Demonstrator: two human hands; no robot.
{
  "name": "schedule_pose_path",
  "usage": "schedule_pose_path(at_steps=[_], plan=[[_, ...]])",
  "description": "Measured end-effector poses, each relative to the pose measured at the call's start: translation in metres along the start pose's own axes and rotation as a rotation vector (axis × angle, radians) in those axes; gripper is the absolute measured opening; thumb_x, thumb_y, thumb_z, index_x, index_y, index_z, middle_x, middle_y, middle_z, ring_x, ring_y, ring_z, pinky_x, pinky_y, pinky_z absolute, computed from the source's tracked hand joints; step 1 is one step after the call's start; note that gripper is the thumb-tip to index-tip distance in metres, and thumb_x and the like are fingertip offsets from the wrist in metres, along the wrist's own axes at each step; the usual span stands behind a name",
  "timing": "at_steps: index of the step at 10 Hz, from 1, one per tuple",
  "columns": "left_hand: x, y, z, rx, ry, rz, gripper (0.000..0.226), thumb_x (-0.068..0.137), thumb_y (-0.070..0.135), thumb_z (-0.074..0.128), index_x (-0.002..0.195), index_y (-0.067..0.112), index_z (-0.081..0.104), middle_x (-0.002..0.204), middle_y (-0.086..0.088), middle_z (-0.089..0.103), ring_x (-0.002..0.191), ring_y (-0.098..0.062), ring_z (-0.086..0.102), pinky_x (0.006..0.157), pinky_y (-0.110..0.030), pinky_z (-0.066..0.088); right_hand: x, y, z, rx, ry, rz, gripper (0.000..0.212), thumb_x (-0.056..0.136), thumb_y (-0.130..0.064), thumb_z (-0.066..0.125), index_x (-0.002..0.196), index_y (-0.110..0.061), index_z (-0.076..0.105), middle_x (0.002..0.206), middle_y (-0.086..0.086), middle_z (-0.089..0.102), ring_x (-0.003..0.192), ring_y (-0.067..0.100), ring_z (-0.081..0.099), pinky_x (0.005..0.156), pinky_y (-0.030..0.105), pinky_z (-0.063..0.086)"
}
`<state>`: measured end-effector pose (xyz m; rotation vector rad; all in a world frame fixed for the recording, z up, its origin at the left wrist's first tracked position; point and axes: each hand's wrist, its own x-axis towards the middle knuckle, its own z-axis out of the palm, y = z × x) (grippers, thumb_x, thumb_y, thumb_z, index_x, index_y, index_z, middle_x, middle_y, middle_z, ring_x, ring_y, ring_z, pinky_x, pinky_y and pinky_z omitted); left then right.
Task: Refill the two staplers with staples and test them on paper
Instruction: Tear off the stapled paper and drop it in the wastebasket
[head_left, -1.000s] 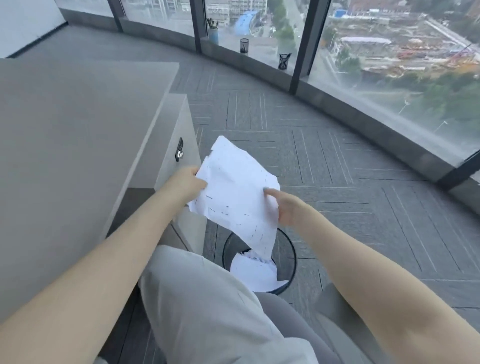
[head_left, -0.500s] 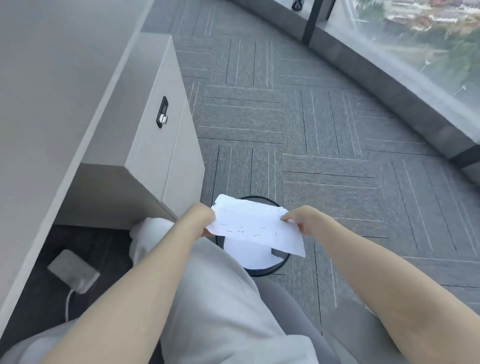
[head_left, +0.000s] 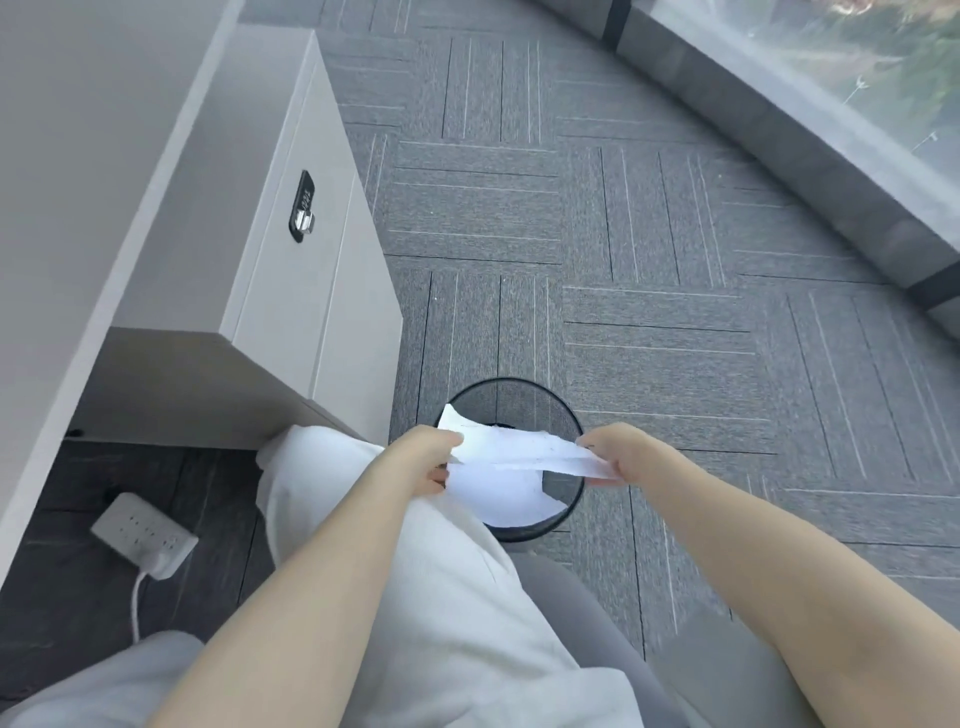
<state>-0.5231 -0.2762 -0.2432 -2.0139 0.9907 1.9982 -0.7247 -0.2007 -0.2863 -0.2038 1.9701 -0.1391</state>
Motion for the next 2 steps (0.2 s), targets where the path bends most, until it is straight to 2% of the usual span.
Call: schedule_pose_path(at_steps=[1, 2], plan=[[0.008, -0.0008, -0.0034, 0.076, 0.071, 0.074, 0.046, 0.092, 0.027, 0.049, 0.133, 0.008, 0.04, 0.138, -0.01, 0.043, 0.127, -0.029, 0.041, 0.096, -0.036, 0.036, 0.0016, 0.0033, -0.0061, 0.103, 0.073, -0.016, 0.039, 0.092, -0.022, 0.052, 0.127, -0.006, 0.047, 0.127, 0.012, 0.053, 0.099, 0.026, 0.062, 0.086, 0.039, 0.053], [0.0093, 0.0001, -0.0126, 0.042, 0.151, 0.138, 0.047, 0.092, 0.029, 0.049, 0.132, 0.005, 0.042, 0.14, -0.01, 0.043, 0.123, -0.027, 0.044, 0.094, -0.034, 0.036, -0.0008, 0.0066, -0.0097, 0.163, 0.042, 0.016, 0.041, 0.093, -0.023, 0.051, 0.131, -0.008, 0.044, 0.136, 0.011, 0.047, 0.114, 0.028, 0.055, 0.085, 0.042, 0.046]])
